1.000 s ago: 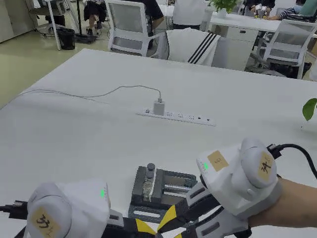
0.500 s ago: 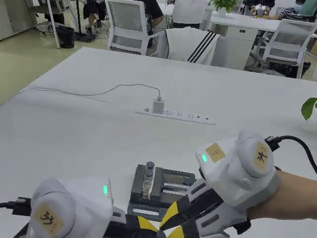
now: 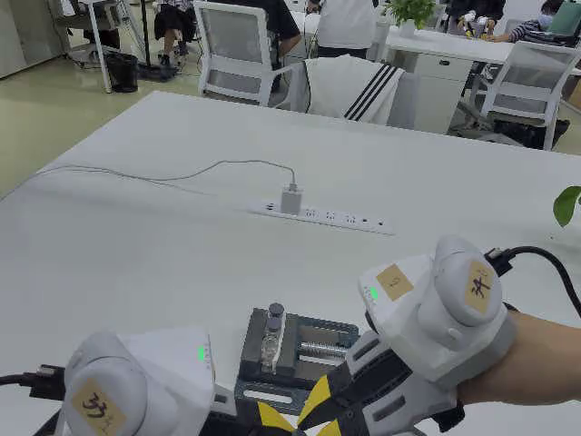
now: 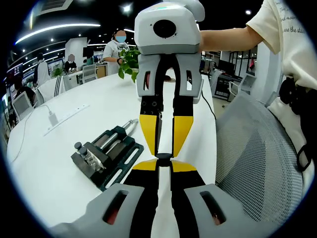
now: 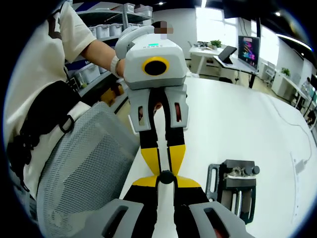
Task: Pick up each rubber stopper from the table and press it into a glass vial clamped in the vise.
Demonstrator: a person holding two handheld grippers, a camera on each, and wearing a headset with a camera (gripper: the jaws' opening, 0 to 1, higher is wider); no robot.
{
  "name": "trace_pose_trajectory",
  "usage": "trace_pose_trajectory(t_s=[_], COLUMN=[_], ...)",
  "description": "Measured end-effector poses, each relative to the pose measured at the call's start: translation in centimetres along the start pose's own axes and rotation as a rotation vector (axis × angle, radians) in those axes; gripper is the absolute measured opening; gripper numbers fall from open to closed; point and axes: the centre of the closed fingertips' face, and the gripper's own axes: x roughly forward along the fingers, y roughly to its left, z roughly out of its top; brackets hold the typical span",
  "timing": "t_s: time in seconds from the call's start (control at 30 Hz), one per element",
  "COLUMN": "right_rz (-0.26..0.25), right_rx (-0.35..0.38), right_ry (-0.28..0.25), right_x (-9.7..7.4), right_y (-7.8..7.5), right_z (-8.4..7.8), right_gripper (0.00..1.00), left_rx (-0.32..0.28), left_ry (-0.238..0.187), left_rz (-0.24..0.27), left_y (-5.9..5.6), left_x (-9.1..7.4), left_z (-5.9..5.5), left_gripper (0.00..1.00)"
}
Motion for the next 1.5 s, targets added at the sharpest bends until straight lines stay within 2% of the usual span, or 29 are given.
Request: trace_pose_trajectory(t_s=[0.1,0.2,0.37,0.5,0.57,0.67,0.73,0.8,0.87,1.03,1.3,1.5], right_rz=[0.004,0.002,-0.011,-0.022,-0.038,-0.045,-0.044,-0.044,-0.041,-0.037,-0.052,-0.067], right_rx=[0.003,0.008,0.018,0.026,0.019,0.022,0.025,0.023,0.020,0.023,0.007,-0.053], right_ry=[0.006,0.013,0.029,0.048,0.078,0.095,0.101,0.113,0.125,0.138,0.156,0.208], right_x=[0.1,0.1,0.1,0.1,0.2,0.3,0.3,0.4,0.5,0.5,0.1,-0.7], right_y=[0.0,-0.1,-0.5,-0.7,-1.1,-1.4,-1.4,-1.5,-1.5,-1.8,-3.2,-5.1], right_z=[-0.2,-0.3,-0.9,-1.5,-2.1,-2.7,-2.9,-3.3,-3.6,-4.0,-3.9,-3.5], right_gripper=[0.06,0.06,0.06,0.06,0.06,0.06,0.06,0.06,0.06,0.06,0.06,0.06], left_rx=[-0.009,-0.028,-0.051,-0.048,-0.068,-0.077,-0.070,-0.078,-0.111,-0.139,-0.165,-0.178], left_ry=[-0.001,-0.007,-0.017,-0.012,-0.022,-0.014,-0.011,-0.028,-0.036,-0.039,-0.049,-0.057], left_rz=[0.006,0.019,0.053,0.139,0.167,0.204,0.229,0.299,0.316,0.358,0.402,0.424], left_y=[0.0,0.2,0.7,1.9,2.4,2.9,3.3,4.3,4.6,5.1,5.9,6.1], left_x=[0.1,0.1,0.1,-0.2,-0.5,-0.8,-1.0,-1.6,-2.1,-2.9,-4.2,-4.7], left_z=[-0.1,-0.2,-0.6,-1.5,-1.8,-2.5,-3.0,-3.3,-3.7,-4.7,-5.1,-5.2], left_gripper=[0.06,0.16,0.24,0.44,0.50,0.59,0.69,0.81,0.87,0.99,0.99,0.99])
